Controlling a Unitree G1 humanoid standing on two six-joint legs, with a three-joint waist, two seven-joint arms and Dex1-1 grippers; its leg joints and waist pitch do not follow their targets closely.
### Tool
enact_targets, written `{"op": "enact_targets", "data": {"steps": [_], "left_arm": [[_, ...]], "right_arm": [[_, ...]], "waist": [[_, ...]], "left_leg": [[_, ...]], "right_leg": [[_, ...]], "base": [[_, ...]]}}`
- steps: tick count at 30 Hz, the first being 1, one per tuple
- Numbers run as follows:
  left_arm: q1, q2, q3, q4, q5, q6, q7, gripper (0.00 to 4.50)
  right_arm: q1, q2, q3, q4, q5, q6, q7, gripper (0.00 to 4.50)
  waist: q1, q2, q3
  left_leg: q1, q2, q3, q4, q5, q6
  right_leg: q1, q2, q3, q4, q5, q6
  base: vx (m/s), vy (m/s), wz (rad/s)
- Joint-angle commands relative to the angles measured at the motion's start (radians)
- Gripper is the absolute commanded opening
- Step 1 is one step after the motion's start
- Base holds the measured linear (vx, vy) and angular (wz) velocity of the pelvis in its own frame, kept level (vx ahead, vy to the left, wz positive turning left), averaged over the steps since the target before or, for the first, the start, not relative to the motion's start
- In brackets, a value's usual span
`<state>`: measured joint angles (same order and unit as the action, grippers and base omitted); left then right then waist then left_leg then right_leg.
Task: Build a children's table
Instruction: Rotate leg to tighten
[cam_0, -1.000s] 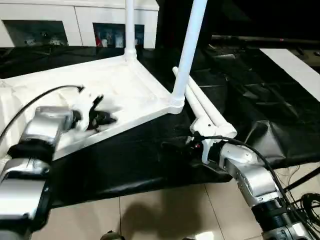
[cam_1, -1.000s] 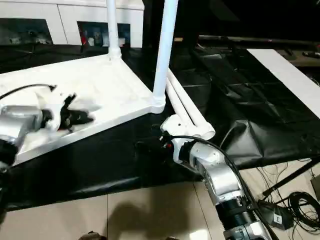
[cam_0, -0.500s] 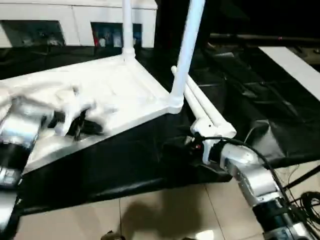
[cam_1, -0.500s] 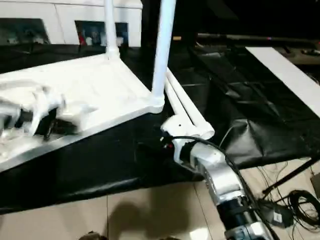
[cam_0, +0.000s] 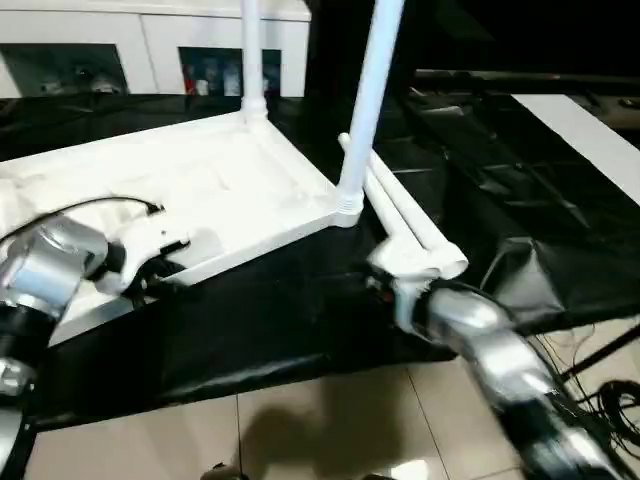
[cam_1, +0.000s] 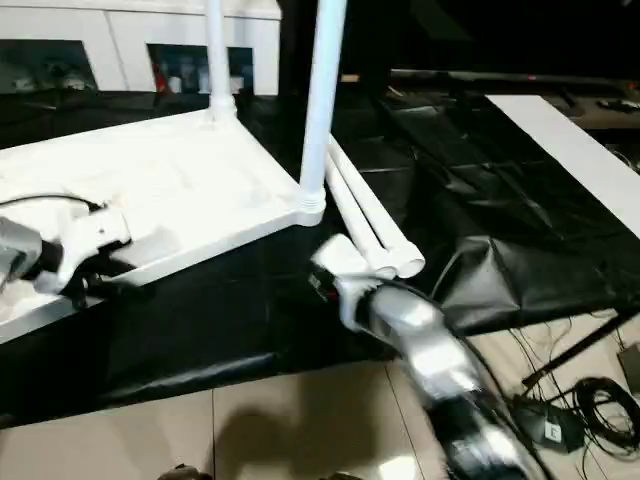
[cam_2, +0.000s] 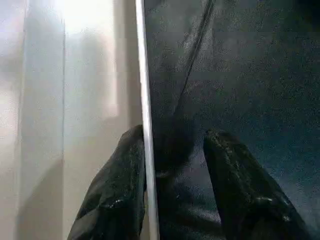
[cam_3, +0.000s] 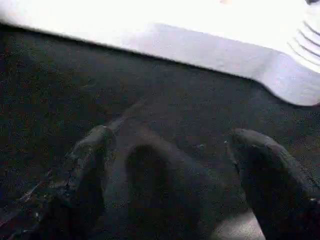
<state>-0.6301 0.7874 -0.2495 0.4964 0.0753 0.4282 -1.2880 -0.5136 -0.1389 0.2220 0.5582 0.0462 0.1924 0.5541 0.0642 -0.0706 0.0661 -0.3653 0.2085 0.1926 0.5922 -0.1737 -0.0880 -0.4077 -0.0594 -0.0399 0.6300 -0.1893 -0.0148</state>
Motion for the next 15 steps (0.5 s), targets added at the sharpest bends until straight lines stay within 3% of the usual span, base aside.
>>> {"op": "enact_targets", "data": {"steps": [1,7,11,13,15], "left_arm": [[0.013,0.0,0.004,-0.061,-0.039,0.02,-0.05,2.03],[0.062,0.022,0.013,-0.135,-0.05,0.049,-0.058,2.03],[0.103,0.025,0.029,-0.226,-0.089,0.091,-0.062,2.03],[0.111,0.025,0.029,-0.244,-0.094,0.1,-0.059,2.03],[0.128,0.02,0.036,-0.278,-0.105,0.108,-0.055,2.03]], "right_arm": [[-0.053,0.016,-0.037,0.106,-0.007,-0.034,-0.083,3.86],[-0.205,0.088,-0.094,0.354,0.023,-0.103,-0.208,3.86],[-0.286,0.137,-0.113,0.505,0.005,-0.15,-0.249,3.86],[-0.301,0.15,-0.116,0.534,0.003,-0.16,-0.251,3.86],[-0.325,0.175,-0.124,0.584,0.005,-0.181,-0.249,3.86]], "waist": [[-0.004,0.028,-0.075],[-0.008,0.022,-0.077],[-0.01,0.001,-0.064],[-0.011,0.007,-0.064],[-0.014,0.0,-0.06]], "left_leg": [[0.021,0.022,-0.013,-0.071,-0.209,-0.063],[0.019,0.02,-0.007,-0.068,-0.135,-0.036],[0.015,0.022,-0.005,-0.072,-0.136,-0.019],[0.018,0.024,-0.007,-0.073,-0.147,-0.026],[0.018,0.024,-0.006,-0.076,-0.159,-0.033]], "right_leg": [[0.044,-0.071,0.045,-0.062,-0.113,-0.241],[0.049,-0.066,0.044,-0.048,-0.005,-0.243],[0.045,-0.068,0.046,-0.052,-0.044,-0.228],[0.042,-0.071,0.045,-0.051,-0.068,-0.224],[0.039,-0.066,0.044,-0.051,-0.074,-0.214]], "base": [[0.0,0.0,0.0],[0.0,0.0,0.0],[0.0,0.0,0.0],[0.0,0.0,0.0],[0.0,0.0,0.0]]}}
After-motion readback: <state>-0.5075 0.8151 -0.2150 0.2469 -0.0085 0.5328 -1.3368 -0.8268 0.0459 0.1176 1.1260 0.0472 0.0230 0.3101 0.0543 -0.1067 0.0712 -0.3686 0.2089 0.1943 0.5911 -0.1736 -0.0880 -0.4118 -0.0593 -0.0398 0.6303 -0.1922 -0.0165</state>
